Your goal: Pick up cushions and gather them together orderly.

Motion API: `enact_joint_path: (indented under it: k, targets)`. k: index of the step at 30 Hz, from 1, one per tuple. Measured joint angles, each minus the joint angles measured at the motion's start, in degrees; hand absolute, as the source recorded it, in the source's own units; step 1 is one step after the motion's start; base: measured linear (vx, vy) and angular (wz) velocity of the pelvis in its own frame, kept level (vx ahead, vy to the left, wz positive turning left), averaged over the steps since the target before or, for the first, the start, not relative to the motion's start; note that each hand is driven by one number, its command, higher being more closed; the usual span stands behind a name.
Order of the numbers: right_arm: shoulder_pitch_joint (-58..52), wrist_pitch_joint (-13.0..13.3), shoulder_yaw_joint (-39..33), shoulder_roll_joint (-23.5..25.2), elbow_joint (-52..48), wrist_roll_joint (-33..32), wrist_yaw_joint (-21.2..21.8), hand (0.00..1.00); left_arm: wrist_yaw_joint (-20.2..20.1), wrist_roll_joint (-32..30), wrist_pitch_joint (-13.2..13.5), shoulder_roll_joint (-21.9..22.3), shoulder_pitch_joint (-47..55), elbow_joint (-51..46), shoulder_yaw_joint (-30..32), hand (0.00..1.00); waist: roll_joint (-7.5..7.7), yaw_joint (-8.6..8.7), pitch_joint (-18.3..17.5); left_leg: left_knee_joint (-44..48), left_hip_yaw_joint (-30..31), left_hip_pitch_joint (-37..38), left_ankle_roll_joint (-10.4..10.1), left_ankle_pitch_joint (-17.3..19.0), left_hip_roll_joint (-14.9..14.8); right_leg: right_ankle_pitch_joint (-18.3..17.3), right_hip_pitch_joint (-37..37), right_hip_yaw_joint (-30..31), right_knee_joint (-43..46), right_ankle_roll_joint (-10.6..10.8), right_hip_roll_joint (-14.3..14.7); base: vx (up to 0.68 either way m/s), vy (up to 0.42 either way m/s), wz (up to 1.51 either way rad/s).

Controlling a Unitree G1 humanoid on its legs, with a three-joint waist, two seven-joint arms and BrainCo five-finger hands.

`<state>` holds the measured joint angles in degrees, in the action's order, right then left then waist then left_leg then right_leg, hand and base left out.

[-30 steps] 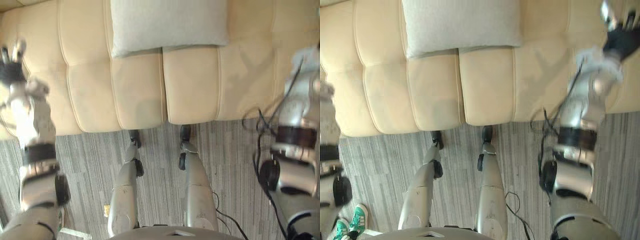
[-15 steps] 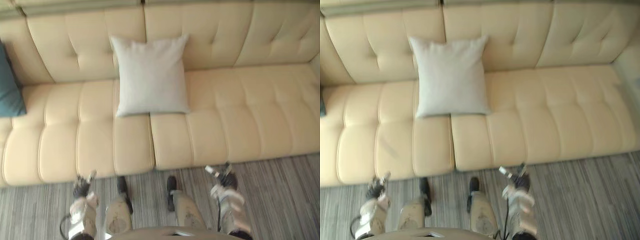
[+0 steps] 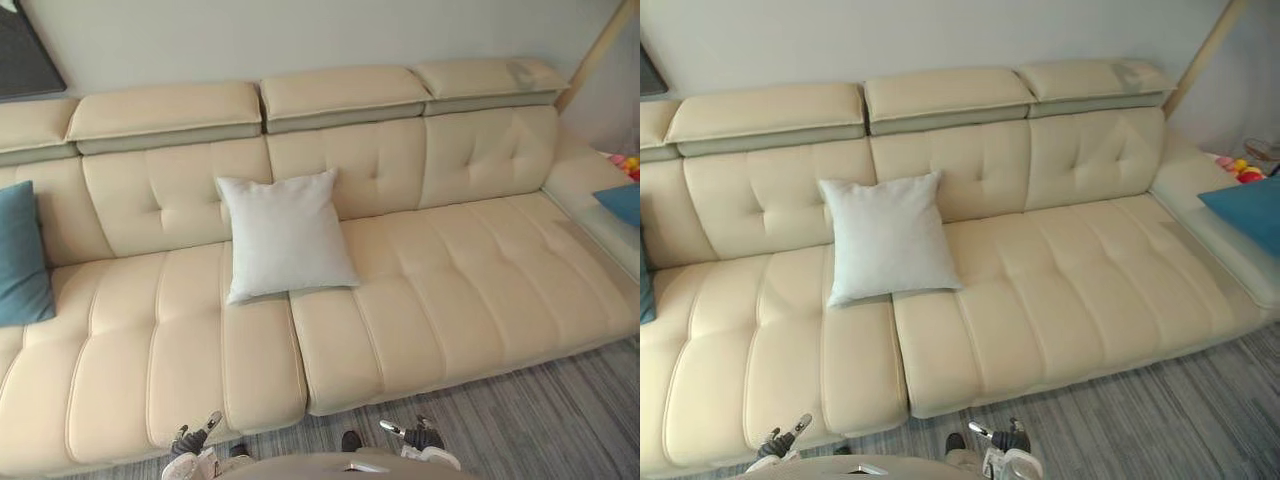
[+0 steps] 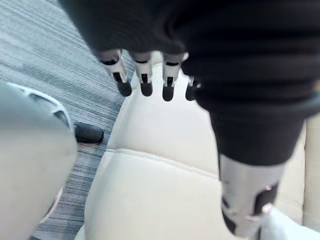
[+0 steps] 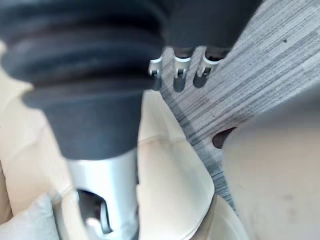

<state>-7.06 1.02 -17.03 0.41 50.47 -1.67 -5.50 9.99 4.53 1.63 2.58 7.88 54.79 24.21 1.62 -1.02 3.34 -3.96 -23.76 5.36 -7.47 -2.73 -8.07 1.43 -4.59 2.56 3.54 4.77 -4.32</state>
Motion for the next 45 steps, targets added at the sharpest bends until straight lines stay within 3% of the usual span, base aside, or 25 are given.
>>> enact_joint_path:
  k: [2,5,6,7,9,10,11,12,13,16,21,24,25,26,27,28,29,34,36,39,42,45]
  targets:
    - [0.9,0.0,0.6,0.2,0.0,1.2,-0.2,0.0,0.9,-0.3,0.0,-0.5,-0.6,-0.1,0.0,0.0,0.42,-0.52,0.9,2.6,-1.6,-0.6,0.2,1.6,0.0,0.5,-0.6,1.8,0.6,-0.1,-0.1,-0.01,0.025,-0.48]
    - [0.6,0.0,1.1,0.6,0.0,2.1,-1.2,0.0,2.7,-0.3,-0.2,-1.1,-1.9,-0.3,1.3,0.0,1.76,-0.57,2.4,11.7,-1.0,-4.5,2.5,5.9,-1.3,0.9,-1.2,1.1,1.8,-1.0,-0.5,-0.08,0.021,-0.04]
    - [1.3,0.0,1.0,0.5,0.0,2.1,-1.3,0.0,3.6,-0.3,-0.6,-1.0,-2.2,-0.3,1.8,0.0,1.34,-0.7,2.4,12.8,-0.9,-6.2,3.1,6.2,-2.6,0.4,-0.6,-0.9,-0.2,-5.7,-0.8,-0.08,0.071,0.05]
    - [1.2,0.0,0.1,0.5,-0.1,2.2,-1.3,0.0,3.8,-0.3,-0.5,-0.3,-2.2,-0.6,1.8,0.0,0.0,-0.72,3.2,12.8,-1.0,-6.8,3.0,5.3,-3.6,-4.2,-2.9,-6.3,6.9,-6.4,-2.2,-0.06,0.074,0.26]
    - [1.3,0.0,-1.9,0.5,0.4,2.1,-1.4,0.0,4.6,-0.3,-0.9,-0.7,-1.6,-0.7,2.1,0.0,0.45,-0.3,3.1,12.6,1.5,-6.3,2.8,4.6,-3.7,-10.1,-4.0,-10.9,27.5,-4.7,-5.4,-0.02,0.019,0.55]
    - [0.7,0.0,-2.3,0.5,1.1,2.1,-1.5,0.0,4.7,-0.1,-0.9,-0.9,-1.5,-0.7,2.1,0.0,0.76,-0.41,2.8,12.4,2.2,-6.1,2.6,4.3,-3.7,-11.0,-2.9,-11.5,30.1,-4.1,-6.0,-0.03,-0.066,0.72]
    - [0.8,0.0,-2.4,0.7,3.5,2.1,-1.4,0.0,4.7,-0.1,-1.0,-1.8,-0.9,-0.7,1.9,0.0,2.29,-0.69,1.6,11.1,3.8,-6.2,2.1,2.9,-2.5,-10.3,0.0,-12.3,32.2,-2.9,-7.6,-0.04,-0.12,0.46]
    - [1.6,-0.2,-2.4,0.8,5.1,2.2,-1.5,0.0,4.7,-0.1,-1.1,-2.8,-0.9,-0.6,1.9,0.0,3.35,-1.42,0.6,10.7,4.2,-6.8,1.8,1.8,-1.4,-11.6,0.7,-12.2,28.2,-0.5,-7.4,-0.03,-0.168,0.27]
    - [2.1,-0.2,-2.4,0.4,5.3,2.2,-1.6,0.0,4.7,0.0,-1.1,-2.8,-1.5,-0.2,1.9,0.0,3.26,-1.75,0.0,10.6,4.8,-7.6,1.9,1.5,-1.8,-11.6,0.8,-12.3,26.2,-0.5,-6.3,-0.03,-0.148,-0.21]
    - [5.3,-0.7,-2.2,-2.3,7.0,3.4,-3.4,0.0,4.7,0.2,-1.6,-2.1,-1.7,0.0,-1.4,0.0,0.11,-1.87,0.7,9.5,5.6,-12.5,2.4,-1.4,-1.8,-11.3,3.2,-11.9,10.6,-0.4,-4.1,-0.1,-0.105,-0.29]
    - [5.6,-1.3,-2.2,-4.2,7.2,3.7,-3.9,0.0,4.7,0.4,-1.5,-2.0,-2.2,-0.1,-6.0,0.0,-2.54,-1.01,3.4,8.8,8.1,-12.8,1.6,-2.5,-1.7,-8.0,5.1,-12.6,5.6,0.8,-3.4,-0.22,0.017,0.08]
    - [5.9,-1.3,-2.4,-3.9,6.8,3.7,-3.9,0.0,4.5,0.3,-1.5,-2.3,-2.2,-0.1,-7.0,0.0,-2.26,-0.73,3.5,5.3,8.7,-12.1,0.2,-2.5,-0.7,-7.2,3.7,-12.3,5.5,-0.2,-3.8,-0.21,0.074,-0.16]
    - [5.2,-1.2,-3.7,-2.7,6.8,3.7,-4.0,0.0,4.0,0.4,-1.4,-3.3,-2.7,-0.3,-6.3,0.0,0.34,-0.81,4.0,9.7,9.3,-13.0,1.4,-0.7,0.9,-6.4,2.6,-11.6,5.3,0.1,-6.1,-0.1,0.089,-0.2]
    - [5.2,-1.3,-4.0,-2.7,6.9,3.7,-4.0,0.0,3.8,0.4,-1.3,-3.2,-2.9,-0.2,-6.0,0.0,0.44,-1.08,4.1,14.0,9.9,-13.5,2.6,0.0,1.3,-6.1,2.4,-11.0,5.5,0.4,-6.5,-0.14,0.108,-0.43]
    - [5.1,-1.4,-4.1,-3.2,6.7,3.7,-4.6,0.0,3.4,0.3,-1.3,-2.9,-2.5,0.1,-5.9,0.0,-0.41,-0.78,3.7,20.7,10.9,-12.7,4.4,6.6,1.4,-5.6,2.5,-9.8,5.6,0.9,-6.3,-0.08,0.065,-0.49]
    - [5.1,-1.3,-4.4,-3.3,6.7,3.7,-4.8,0.0,3.2,0.4,-1.3,-2.4,-2.3,0.6,-5.7,0.0,-1.24,-0.45,3.7,20.1,11.1,-11.7,2.8,9.1,1.2,-5.6,2.7,-8.9,5.6,1.4,-5.4,-0.13,0.097,-0.67]
    - [4.3,-1.5,-5.3,-2.8,6.8,3.8,-4.8,0.0,2.9,0.3,-1.3,-2.5,-2.1,0.8,-5.8,0.0,-1.54,-0.32,3.1,17.7,9.8,-10.0,2.5,9.2,2.2,-5.1,2.8,-7.1,4.6,0.9,-5.7,-0.11,0.101,-0.54]
    - [3.8,-2.3,-5.7,-1.5,7.0,4.0,-4.8,0.0,2.3,-0.2,-1.6,-4.0,-1.6,1.1,-7.1,0.0,0.47,0.67,1.8,8.3,9.8,-6.8,1.5,8.6,5.4,-3.4,2.1,-4.1,-1.4,-1.4,-6.0,-0.06,0.08,-0.44]
    - [3.8,-2.5,-5.7,-1.5,7.0,4.1,-4.8,0.0,2.3,-0.4,-1.6,-4.6,-2.0,2.2,-8.6,0.0,1.27,1.12,1.2,3.8,9.7,-4.9,1.4,6.7,6.2,-2.8,1.7,-3.3,-2.2,-2.3,-5.5,0.03,0.005,-0.28]
    - [3.6,-2.5,-5.9,-1.8,7.0,4.2,-4.8,0.0,2.1,-1.5,-1.7,-4.8,-2.4,3.4,-10.2,0.0,0.74,1.52,0.9,-0.7,9.5,-1.8,1.3,4.9,6.6,-1.1,1.6,-2.8,-2.2,-2.2,-5.1,0.06,-0.016,-0.29]
    - [3.3,-2.5,-6.5,-1.9,6.9,4.3,-4.8,0.0,1.4,-1.8,-1.7,-4.6,-2.9,4.7,-10.7,0.0,0.3,1.42,0.8,-0.5,8.3,0.2,1.5,3.9,6.2,0.9,1.4,1.4,-2.4,-0.9,-3.4,0.09,-0.023,-0.77]
    - [3.4,-2.3,-6.7,-1.7,6.6,4.1,-4.8,0.0,0.2,-3.5,-1.7,-4.4,-3.4,5.3,-10.7,0.0,0.01,1.86,0.9,1.4,4.3,1.4,2.4,5.2,5.3,2.6,0.9,6.0,-3.2,-1.1,-1.6,0.13,-0.006,-1.13]
